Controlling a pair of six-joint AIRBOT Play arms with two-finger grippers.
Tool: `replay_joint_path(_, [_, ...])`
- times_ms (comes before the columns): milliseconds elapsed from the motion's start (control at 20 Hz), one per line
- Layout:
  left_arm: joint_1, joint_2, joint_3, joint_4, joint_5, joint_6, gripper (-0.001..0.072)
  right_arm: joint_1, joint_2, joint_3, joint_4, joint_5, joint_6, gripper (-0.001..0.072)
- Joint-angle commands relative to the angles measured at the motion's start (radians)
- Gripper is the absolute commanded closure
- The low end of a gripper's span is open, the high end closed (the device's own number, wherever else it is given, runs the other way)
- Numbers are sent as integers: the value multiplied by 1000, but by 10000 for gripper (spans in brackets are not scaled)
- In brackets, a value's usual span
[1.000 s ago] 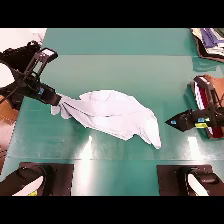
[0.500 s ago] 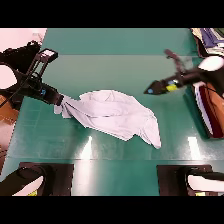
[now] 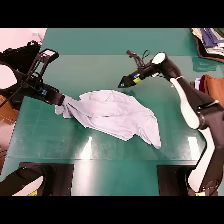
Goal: Fold the shirts.
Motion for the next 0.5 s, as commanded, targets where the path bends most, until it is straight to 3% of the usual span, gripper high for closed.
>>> replay_joint_path(0, [1,0,0,-41,2,0,685,42,-70,49,-1,-15,-2,307])
replay_joint_path(300, [1,0,0,-47,13,-1,684,103,-73,32,-10,-32,-2,308])
replay_joint_path(400, [1,0,0,-47,11,-1,685,121,-73,31,-10,-74,-2,368])
replay_joint_path(450, [1,0,0,-48,9,-1,685,124,-73,31,-10,-94,-2,455])
